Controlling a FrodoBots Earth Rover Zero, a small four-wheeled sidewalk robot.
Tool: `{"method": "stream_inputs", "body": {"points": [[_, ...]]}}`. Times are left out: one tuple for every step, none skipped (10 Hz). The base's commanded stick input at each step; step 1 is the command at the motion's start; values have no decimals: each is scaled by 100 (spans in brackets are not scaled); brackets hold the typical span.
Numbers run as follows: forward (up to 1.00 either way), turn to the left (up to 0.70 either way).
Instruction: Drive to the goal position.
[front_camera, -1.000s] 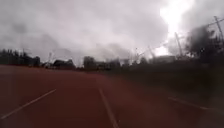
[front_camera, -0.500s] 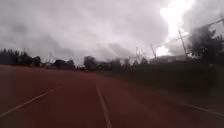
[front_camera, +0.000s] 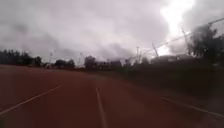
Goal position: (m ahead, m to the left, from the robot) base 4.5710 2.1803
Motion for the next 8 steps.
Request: {"method": "stream_inputs", "body": {"points": [[70, 35], [70, 20], [70, 0], [70, 0], [70, 0], [70, 0], [70, 0], [70, 0]]}}
